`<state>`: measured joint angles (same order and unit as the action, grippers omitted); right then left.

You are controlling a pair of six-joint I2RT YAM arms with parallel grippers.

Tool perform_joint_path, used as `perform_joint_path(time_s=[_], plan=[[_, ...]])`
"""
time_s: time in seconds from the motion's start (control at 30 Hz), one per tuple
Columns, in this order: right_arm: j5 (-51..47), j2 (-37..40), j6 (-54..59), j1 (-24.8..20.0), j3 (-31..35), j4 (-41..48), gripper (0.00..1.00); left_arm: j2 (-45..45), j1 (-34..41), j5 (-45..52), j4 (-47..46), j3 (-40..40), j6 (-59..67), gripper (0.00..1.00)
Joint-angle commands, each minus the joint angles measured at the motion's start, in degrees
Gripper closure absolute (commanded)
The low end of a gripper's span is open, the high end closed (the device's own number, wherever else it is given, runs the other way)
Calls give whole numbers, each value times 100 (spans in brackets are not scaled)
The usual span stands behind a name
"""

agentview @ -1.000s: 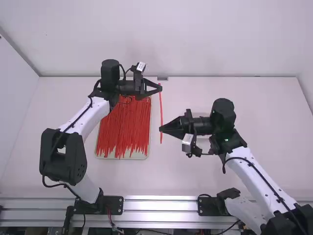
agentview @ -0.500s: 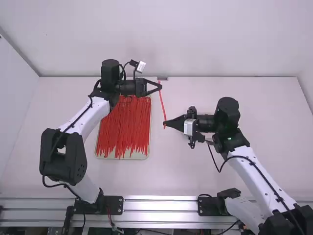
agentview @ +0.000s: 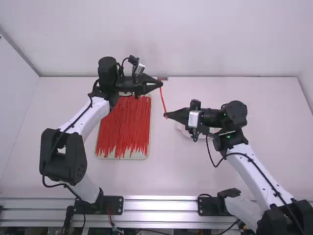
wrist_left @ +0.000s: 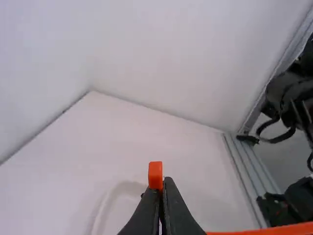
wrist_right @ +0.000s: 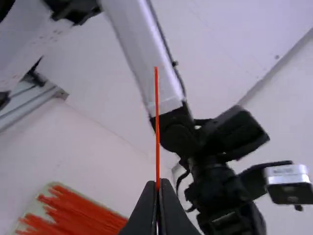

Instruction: Fasten the cable tie

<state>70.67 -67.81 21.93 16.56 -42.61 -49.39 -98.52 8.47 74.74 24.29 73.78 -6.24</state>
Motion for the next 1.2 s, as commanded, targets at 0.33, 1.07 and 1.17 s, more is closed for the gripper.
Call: perform_joint_path(time_s=[0.33,1.07,1.17], plan=[[-275,-1447,-5880,-120,-717,-1272,100,-4,-22,-39,-184,116,2955,98],[0,-1620,-5598,177,-706,1123,100,-4,-173,841,295,116,4203,98],[-48,-1620,-5602,240,-706,1130,100,-4,-173,1180,424,116,4205,98]])
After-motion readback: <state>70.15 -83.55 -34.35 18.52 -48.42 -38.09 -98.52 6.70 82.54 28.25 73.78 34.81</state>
